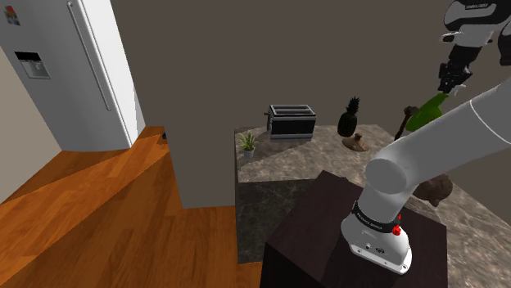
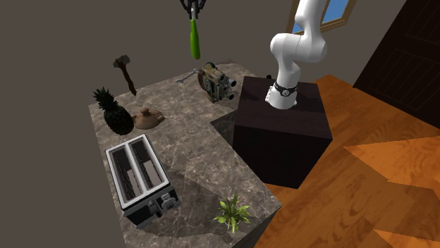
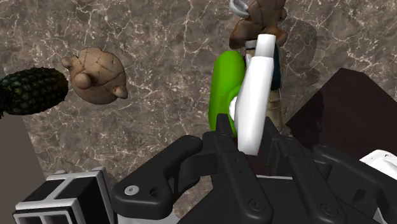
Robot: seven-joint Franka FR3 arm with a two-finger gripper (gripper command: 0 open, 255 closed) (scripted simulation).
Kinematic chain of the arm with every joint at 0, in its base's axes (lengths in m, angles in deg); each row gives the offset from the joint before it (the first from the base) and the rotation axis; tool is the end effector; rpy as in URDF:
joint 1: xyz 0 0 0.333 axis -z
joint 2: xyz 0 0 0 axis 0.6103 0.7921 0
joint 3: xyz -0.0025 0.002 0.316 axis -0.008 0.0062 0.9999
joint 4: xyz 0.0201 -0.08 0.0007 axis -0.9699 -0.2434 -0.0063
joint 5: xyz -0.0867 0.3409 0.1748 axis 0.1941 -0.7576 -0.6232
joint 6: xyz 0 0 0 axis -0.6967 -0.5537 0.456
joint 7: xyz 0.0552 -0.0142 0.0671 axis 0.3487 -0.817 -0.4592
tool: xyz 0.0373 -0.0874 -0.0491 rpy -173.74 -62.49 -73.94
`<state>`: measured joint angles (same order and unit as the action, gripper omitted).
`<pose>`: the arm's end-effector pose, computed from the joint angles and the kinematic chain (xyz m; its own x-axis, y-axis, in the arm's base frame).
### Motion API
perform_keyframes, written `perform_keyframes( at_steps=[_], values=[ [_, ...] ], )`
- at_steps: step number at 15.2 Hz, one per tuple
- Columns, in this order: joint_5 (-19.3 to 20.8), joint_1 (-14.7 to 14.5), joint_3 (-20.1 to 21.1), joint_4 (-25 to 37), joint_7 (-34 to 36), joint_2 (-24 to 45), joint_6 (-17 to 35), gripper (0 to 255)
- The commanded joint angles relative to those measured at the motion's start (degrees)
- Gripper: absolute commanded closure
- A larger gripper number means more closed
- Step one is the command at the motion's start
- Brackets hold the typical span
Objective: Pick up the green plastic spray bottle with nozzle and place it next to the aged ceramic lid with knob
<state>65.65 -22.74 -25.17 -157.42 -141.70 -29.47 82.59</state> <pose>-0.0488 -0.5136 0.5871 0.8308 0.5522 -0.0702 0.5559 -0.8294 0.0553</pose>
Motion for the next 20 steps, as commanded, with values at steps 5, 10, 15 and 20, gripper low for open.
perform_keyframes(
  at_steps=[5,10,15,20],
  values=[
    [-0.75,-8.99,-15.57,9.14,-8.93,3.02,0.24,255],
    [1.91,-22.16,-30.39,20.04,-14.05,0.38,-2.38,255],
    [7.45,-35.03,-40.93,34.85,-18.54,-6.52,-7.52,255],
    [10.32,-40.17,-44.78,41.74,-20.95,-10.51,-9.06,255]
  ],
)
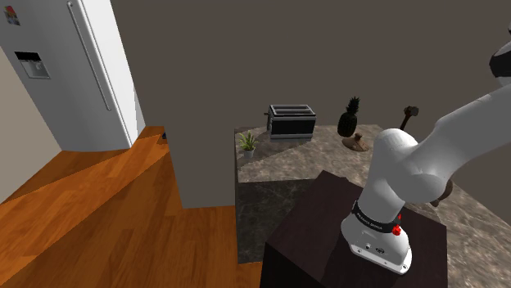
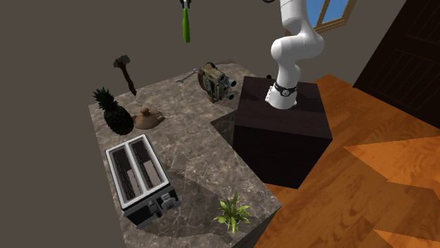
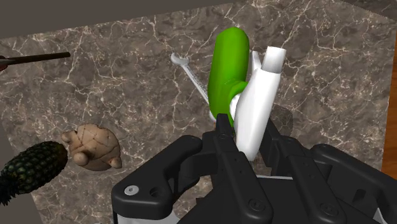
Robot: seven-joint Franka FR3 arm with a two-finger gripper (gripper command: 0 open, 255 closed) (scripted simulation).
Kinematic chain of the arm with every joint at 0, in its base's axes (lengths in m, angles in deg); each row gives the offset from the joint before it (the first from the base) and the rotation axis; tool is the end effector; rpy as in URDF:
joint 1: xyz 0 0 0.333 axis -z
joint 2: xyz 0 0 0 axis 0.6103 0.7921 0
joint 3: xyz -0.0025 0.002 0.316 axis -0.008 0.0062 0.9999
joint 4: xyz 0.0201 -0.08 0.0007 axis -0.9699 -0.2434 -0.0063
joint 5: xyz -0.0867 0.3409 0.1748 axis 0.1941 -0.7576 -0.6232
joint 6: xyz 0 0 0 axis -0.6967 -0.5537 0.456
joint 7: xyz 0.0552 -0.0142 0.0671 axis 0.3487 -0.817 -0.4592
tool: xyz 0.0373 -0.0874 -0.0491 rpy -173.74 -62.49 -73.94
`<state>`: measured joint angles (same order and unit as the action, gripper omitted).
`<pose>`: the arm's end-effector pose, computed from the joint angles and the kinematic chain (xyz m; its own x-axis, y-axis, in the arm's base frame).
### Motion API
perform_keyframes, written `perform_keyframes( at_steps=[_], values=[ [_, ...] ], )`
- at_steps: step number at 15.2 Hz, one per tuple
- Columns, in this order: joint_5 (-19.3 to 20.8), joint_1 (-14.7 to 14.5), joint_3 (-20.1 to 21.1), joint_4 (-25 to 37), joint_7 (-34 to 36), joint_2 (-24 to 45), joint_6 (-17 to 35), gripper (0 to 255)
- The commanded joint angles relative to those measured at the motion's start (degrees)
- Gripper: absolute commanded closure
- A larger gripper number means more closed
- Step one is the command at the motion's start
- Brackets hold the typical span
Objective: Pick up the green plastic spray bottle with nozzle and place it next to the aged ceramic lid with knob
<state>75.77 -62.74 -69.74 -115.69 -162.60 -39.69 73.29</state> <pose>-0.2599 -0.6279 0.5785 0.8302 0.5529 -0.0711 0.5568 -0.8288 0.0554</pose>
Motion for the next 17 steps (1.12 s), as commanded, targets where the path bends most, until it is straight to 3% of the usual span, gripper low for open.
perform_keyframes(
  at_steps=[1,17],
  values=[
    [0.17,0.5,-0.04,-1.2,0.2,-0.27,1.09,255],
    [1.61,7.01,0.34,-15.82,3.44,-1.68,12.73,255]
  ],
)
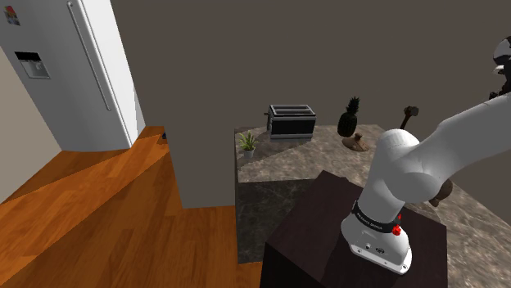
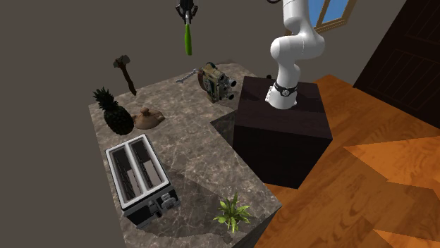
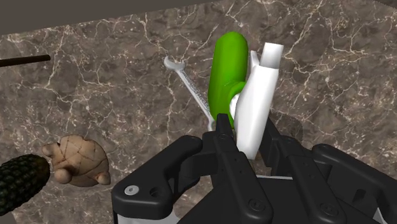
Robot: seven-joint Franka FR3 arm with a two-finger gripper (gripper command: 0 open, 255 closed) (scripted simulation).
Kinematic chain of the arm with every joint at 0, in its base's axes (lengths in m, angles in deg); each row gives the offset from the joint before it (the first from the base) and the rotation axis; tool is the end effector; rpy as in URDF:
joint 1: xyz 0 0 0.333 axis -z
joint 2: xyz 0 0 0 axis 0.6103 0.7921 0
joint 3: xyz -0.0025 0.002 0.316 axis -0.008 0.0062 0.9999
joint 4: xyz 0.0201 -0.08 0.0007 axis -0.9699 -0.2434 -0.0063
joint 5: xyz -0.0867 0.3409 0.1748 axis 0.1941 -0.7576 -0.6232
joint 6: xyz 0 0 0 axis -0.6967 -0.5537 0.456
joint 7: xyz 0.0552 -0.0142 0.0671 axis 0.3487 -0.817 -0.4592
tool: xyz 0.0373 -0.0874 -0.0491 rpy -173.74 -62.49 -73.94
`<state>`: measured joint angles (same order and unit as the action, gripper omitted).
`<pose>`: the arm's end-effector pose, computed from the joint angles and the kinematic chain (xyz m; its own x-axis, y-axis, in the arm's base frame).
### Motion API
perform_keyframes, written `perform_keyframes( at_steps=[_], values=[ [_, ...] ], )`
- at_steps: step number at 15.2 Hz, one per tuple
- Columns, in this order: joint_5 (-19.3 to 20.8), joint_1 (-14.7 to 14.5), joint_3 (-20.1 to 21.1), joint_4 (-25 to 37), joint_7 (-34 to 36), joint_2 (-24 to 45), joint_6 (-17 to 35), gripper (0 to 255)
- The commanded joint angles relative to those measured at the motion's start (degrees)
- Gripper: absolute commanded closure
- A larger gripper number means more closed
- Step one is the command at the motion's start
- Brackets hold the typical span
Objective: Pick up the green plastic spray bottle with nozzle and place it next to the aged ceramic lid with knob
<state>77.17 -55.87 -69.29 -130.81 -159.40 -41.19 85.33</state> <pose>-0.2618 -0.6289 0.4912 0.8302 0.5530 -0.0709 0.5568 -0.8288 0.0548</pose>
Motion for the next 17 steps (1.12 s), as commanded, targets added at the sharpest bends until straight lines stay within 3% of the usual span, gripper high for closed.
perform_keyframes(
  at_steps=[1,17],
  values=[
    [0.4,0.35,-0.21,-1.38,0.43,-0.35,1.34,255],
    [4.39,1.57,-3.34,-9.77,3.42,-3.82,10.62,255]
  ],
)
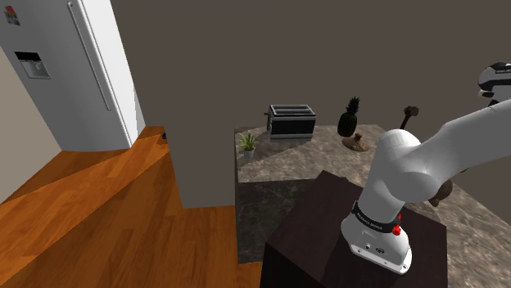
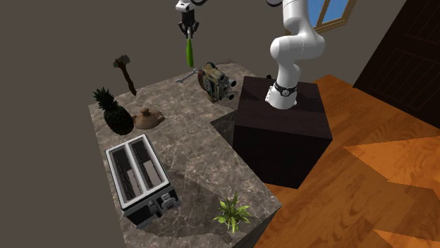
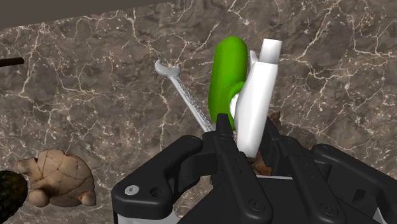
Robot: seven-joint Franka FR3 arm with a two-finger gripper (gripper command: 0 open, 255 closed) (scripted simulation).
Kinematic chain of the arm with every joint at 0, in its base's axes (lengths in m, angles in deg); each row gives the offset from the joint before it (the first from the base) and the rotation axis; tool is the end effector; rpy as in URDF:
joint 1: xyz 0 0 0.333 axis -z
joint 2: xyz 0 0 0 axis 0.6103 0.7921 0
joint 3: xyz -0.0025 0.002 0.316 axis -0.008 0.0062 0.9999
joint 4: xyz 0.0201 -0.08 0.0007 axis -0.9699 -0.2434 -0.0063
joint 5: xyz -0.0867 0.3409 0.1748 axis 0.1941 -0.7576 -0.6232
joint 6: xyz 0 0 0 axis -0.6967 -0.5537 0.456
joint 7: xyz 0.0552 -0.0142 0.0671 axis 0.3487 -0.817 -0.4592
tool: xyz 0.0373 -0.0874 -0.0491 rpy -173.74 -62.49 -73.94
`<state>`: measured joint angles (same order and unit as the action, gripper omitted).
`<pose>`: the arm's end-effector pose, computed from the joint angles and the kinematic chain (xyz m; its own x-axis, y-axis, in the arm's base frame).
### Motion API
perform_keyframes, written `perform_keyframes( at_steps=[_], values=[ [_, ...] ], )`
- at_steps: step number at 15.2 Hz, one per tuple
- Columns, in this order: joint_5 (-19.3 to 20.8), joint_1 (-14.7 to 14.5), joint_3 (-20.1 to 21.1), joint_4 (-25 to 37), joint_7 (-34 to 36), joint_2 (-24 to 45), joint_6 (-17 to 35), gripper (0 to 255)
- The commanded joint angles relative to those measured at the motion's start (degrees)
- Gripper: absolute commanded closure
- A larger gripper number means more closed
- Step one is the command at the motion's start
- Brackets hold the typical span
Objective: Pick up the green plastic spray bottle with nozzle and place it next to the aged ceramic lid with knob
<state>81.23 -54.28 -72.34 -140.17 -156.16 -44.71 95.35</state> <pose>-0.2610 -0.6293 0.4016 0.8302 0.5530 -0.0711 0.5568 -0.8289 0.0547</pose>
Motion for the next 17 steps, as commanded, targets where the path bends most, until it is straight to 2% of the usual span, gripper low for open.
perform_keyframes(
  at_steps=[1,17],
  values=[
    [0.63,-0.05,-0.57,-0.79,0.36,-0.55,1.13,255],
    [5.91,-1.7,-5.85,-4.88,3.29,-5.41,8.92,255]
  ],
)
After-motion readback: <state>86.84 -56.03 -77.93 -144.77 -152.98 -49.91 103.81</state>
